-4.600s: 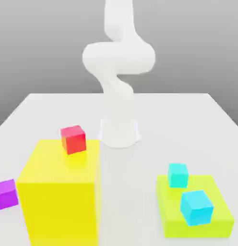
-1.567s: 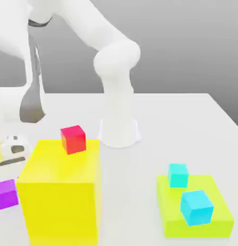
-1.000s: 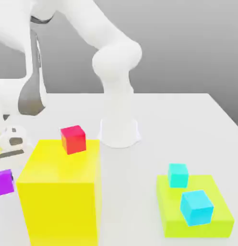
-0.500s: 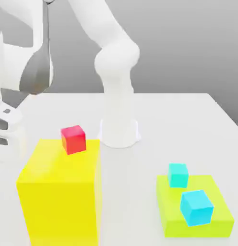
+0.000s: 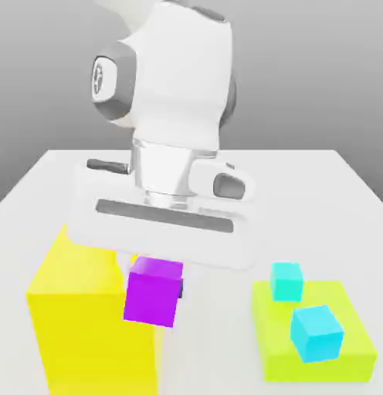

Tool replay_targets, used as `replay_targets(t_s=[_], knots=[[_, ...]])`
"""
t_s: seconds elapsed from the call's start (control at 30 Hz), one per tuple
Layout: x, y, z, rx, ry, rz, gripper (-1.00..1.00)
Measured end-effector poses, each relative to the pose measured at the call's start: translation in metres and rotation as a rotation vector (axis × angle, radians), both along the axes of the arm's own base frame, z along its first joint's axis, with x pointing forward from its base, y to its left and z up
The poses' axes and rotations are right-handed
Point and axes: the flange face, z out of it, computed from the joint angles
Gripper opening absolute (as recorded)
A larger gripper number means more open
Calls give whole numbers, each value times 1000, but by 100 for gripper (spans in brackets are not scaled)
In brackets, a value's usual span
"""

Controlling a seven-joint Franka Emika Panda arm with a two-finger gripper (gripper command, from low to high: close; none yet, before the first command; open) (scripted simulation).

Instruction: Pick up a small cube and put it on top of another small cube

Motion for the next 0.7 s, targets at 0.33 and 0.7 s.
replay_targets(t_s=[0.33,0.7], knots=[[-134,125,-15,48,186,303,-100],[-147,128,-78,50,207,320,100]])
